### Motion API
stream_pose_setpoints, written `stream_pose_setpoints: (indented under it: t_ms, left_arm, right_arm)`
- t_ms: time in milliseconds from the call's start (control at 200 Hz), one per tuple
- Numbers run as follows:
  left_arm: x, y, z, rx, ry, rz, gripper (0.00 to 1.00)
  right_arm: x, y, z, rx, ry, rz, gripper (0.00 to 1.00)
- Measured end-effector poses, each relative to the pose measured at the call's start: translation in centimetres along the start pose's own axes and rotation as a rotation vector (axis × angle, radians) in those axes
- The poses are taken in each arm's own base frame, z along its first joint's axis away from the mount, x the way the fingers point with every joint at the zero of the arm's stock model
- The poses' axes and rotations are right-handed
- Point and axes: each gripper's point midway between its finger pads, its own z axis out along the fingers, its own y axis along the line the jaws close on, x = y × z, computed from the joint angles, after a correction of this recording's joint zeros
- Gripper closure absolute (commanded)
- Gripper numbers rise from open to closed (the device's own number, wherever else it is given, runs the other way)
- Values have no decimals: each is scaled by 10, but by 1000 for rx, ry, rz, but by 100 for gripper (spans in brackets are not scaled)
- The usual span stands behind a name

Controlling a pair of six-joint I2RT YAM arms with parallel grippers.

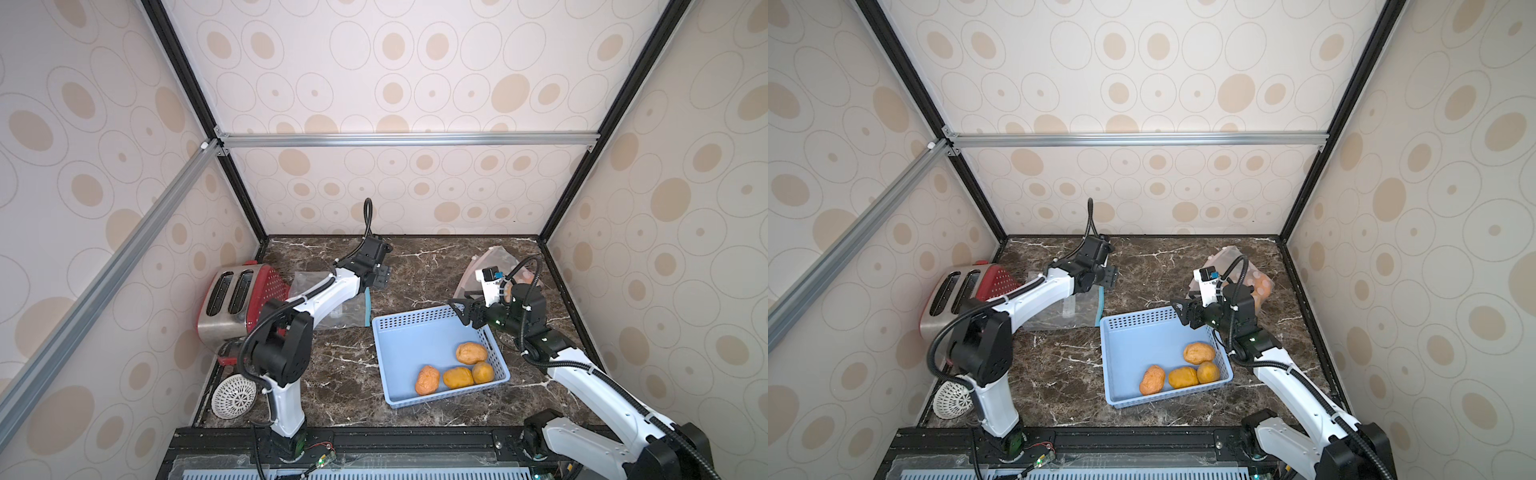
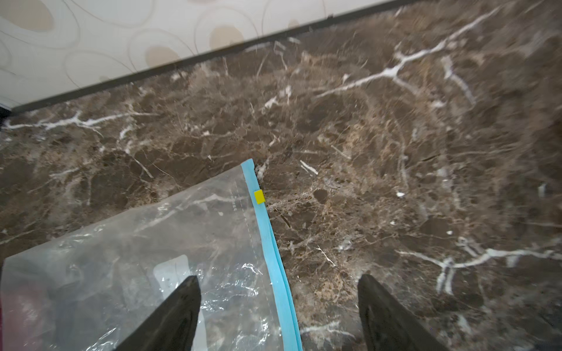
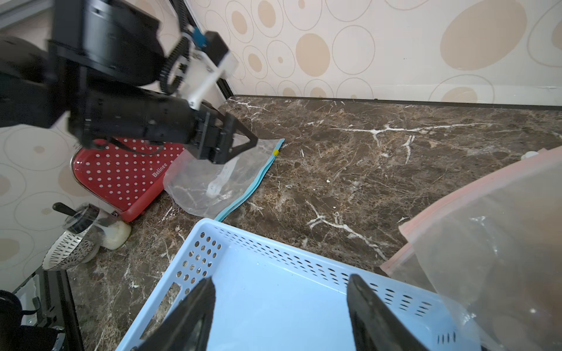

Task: Put the potatoes into a zipper bag and zip it
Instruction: Pick up the zipper food storage bag at the center of the board.

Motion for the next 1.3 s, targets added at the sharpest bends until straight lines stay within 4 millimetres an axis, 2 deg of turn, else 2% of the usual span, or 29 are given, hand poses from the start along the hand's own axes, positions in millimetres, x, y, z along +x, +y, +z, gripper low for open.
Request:
stream_pose_setpoints:
  t_ms: [95, 160, 360, 525, 720, 815, 875, 985, 1090, 1186, 1301]
  left_arm:
    - [13, -6, 30, -5, 78, -13, 24]
    - [29, -8, 47, -7, 134, -21, 24]
    - [72, -7, 82, 15, 271, -86, 32]
    - [71, 2, 87, 14, 264, -135, 41]
    - [73, 5, 89, 19, 237, -173, 72]
    - [75, 8, 87, 17, 232, -179, 91]
    - [76, 11, 85, 14, 231, -180, 100]
    - [81, 12, 79, 20, 241, -185, 100]
    - [87, 13, 64, 38, 256, -179, 100]
    - [83, 15, 37, 69, 238, -173, 100]
    - [62, 19, -11, 127, 144, -172, 100]
  right_arm:
    - [3, 1, -2, -6, -4, 8, 31]
    - [8, 0, -2, -7, 1, 21, 31]
    - [19, -3, 2, -6, 26, 44, 32]
    - [23, -2, 5, -7, 36, 45, 33]
    - [26, -2, 9, -9, 45, 45, 33]
    - [26, -2, 9, -7, 45, 45, 33]
    - [27, -3, 9, -4, 45, 45, 33]
    - [28, -3, 10, -1, 47, 45, 34]
    - [32, -6, 14, 3, 54, 49, 37]
    - [39, -8, 19, 6, 79, 65, 39]
    - [43, 1, 22, -21, 94, 63, 39]
